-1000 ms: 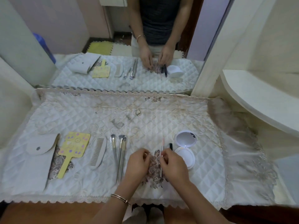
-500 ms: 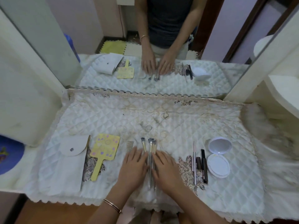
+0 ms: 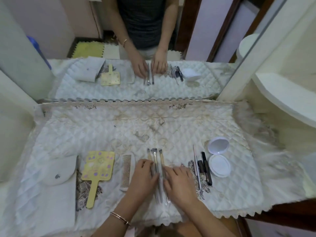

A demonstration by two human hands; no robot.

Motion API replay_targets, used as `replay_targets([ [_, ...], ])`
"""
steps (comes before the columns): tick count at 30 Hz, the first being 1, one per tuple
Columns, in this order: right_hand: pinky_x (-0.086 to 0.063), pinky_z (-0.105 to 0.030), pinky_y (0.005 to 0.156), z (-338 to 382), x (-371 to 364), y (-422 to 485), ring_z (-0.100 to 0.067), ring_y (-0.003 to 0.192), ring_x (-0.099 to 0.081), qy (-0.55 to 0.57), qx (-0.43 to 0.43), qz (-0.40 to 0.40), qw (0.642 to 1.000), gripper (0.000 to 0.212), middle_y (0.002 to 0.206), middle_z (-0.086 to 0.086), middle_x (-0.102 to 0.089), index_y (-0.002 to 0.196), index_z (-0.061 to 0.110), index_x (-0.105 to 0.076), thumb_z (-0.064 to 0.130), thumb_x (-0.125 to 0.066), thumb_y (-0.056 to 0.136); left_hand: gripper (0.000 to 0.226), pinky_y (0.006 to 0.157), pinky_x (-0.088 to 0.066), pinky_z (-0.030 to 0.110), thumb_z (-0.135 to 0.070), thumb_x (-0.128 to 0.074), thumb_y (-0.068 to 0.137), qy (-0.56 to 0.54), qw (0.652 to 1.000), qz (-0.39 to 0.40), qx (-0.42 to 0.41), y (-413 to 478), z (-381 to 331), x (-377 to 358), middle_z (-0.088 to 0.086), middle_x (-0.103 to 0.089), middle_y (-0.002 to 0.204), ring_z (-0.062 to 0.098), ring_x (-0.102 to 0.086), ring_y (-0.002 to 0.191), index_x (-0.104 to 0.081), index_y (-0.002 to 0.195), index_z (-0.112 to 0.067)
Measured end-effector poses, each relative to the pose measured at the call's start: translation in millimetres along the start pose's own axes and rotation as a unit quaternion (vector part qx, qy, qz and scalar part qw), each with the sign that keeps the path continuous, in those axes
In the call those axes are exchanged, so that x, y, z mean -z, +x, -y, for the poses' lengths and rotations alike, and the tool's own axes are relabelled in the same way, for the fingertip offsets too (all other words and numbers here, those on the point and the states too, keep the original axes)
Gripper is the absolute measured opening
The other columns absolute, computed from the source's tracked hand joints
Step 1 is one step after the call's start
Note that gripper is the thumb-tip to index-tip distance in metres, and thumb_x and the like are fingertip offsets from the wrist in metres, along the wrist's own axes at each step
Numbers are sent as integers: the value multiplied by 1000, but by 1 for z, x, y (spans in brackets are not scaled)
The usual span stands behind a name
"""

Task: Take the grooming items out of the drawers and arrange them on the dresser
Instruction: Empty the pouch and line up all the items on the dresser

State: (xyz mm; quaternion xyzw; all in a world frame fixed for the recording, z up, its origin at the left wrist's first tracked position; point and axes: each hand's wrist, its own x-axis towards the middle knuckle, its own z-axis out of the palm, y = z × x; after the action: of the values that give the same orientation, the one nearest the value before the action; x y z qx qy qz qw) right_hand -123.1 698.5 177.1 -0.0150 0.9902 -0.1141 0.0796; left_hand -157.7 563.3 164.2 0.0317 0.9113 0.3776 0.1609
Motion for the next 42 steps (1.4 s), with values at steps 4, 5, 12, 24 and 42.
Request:
replay_targets([
  [4,-40,-33,91,4,2,8,-19,105,-55,78,3,28,997,31,110,2,-64,120,23,-51,32,-41,92,39,84,-36,22,-18,-64,80,-11,999,-4,36,5,-8,-3,2,-43,102,18,-48,94,-48,116,-13],
  [5,-40,-33,88,5,1,10,-21,104,-56,94,-11,25,995,30,110,0,-63,119,21,-49,30,-41,92,40,81,-36,22,-19,-63,80,-4,999,-4,41,6,-10,-5,3,-46,101,18,-49,93,-47,116,-14],
  [12,-44,-32,69,-21,0,11,-22,84,-60,158,-109,-16,981,20,91,-3,-65,103,17,-53,21,-51,83,50,57,-38,27,-14,-56,79,14,998,8,55,15,-24,-5,7,-57,84,24,-58,76,-39,125,-18],
  [24,-43,-32,71,-67,7,-7,-18,77,-54,157,-135,-110,972,13,79,1,-66,90,20,-61,31,-54,86,45,44,-41,12,-11,-65,81,-156,985,36,63,26,-71,-49,-7,-48,63,5,-47,51,-47,121,-22],
  [42,-48,-29,63,-77,-10,-14,-14,85,-48,81,-6,-115,990,31,92,6,-63,102,32,-62,37,-51,74,48,88,-39,21,-6,-49,87,-25,999,13,-27,37,-69,-45,10,-47,130,23,-52,111,-43,132,-19],
])
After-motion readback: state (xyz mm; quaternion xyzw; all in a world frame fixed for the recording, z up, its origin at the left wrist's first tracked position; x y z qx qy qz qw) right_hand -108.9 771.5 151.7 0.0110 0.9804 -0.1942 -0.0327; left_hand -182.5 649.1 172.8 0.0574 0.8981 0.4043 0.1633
